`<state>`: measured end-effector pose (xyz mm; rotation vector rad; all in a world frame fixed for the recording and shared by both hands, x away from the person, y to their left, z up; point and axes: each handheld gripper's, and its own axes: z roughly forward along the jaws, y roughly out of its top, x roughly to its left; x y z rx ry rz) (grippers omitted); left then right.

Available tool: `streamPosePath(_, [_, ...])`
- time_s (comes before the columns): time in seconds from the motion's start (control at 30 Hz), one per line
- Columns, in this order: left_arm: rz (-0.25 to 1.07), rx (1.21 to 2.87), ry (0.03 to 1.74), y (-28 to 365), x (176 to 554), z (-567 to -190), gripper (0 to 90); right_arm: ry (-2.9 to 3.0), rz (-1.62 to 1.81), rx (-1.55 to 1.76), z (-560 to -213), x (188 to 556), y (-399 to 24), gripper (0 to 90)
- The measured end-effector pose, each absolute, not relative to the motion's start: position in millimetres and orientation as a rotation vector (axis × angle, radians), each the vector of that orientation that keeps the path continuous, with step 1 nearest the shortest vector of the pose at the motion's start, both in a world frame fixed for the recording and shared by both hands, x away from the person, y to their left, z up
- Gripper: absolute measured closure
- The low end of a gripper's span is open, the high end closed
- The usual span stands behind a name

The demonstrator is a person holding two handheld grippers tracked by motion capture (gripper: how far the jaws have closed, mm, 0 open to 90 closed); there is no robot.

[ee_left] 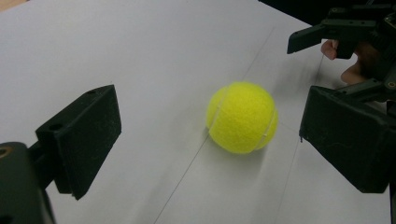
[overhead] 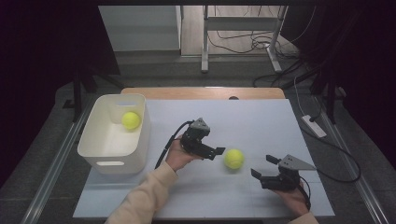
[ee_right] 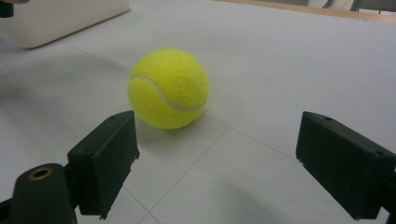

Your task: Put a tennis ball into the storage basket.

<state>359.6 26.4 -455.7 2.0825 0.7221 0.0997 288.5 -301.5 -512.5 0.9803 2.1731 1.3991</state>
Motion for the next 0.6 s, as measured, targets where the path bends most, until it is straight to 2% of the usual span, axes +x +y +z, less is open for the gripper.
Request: streamPosePath(0.6, [0.066, 2.112, 0.712, 7.2, 364.6, -465.5, 5.8, 2.169, 1.399, 0.983, -512.1, 288.3, -302.3, 12.7])
